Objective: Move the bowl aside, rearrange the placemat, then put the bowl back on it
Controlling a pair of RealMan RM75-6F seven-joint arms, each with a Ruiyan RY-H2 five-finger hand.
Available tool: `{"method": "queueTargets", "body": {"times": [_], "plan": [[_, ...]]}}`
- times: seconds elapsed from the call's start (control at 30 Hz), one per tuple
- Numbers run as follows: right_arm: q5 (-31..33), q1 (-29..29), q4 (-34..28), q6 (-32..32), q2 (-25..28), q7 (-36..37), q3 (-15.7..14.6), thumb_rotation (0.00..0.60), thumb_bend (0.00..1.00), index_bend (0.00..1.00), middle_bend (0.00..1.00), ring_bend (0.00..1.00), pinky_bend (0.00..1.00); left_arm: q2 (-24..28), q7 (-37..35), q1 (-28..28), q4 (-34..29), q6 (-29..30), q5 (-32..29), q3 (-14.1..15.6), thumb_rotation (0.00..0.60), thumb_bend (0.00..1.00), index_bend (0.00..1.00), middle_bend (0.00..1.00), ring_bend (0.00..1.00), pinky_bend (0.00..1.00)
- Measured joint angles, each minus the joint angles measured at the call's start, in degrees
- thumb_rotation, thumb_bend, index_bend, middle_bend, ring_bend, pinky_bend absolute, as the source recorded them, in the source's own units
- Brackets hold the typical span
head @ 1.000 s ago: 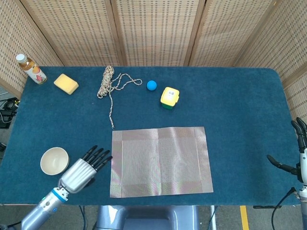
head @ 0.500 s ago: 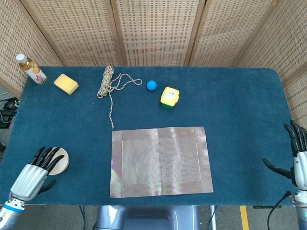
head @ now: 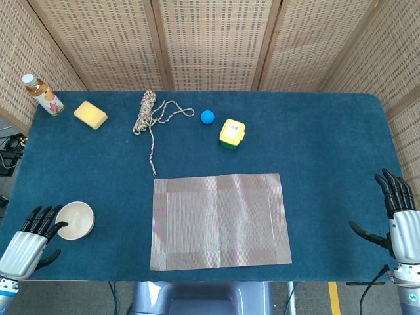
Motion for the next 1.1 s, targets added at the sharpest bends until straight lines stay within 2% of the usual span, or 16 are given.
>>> {"method": "queueTargets", "body": {"times": [0.43, 0.8, 1.1], "plan": [[-0.2, 0.1, 0.0, 0.0, 0.3, 1.2, -0.3, 0.6, 0.23, 0.0, 0.0, 0.0, 0.0, -5.2, -1.3, -1.6, 5.9, -7.4, -1.8, -3.4, 0.6, 0.24, 0.37, 0.0, 0.0, 0.0], [-0.1, 0.2, 0.1, 0.1, 0.3, 1.4, -0.4, 0.6, 0.23, 0.0, 0.0, 0.0, 0.0, -8.5, -0.8, -3.3, 8.4, -12.4, -2.5, -4.6, 0.6, 0.25, 0.44, 0.0, 0.0, 0.0], [-0.1, 0.2, 0.1, 0.1, 0.3, 1.6, -0.5, 0.6, 0.23, 0.0, 0.0, 0.0, 0.0, -10.4, -1.1, -4.1, 10.3, -13.9, -3.6, -6.4, 0.6, 0.29, 0.6, 0.0, 0.0, 0.0]]}}
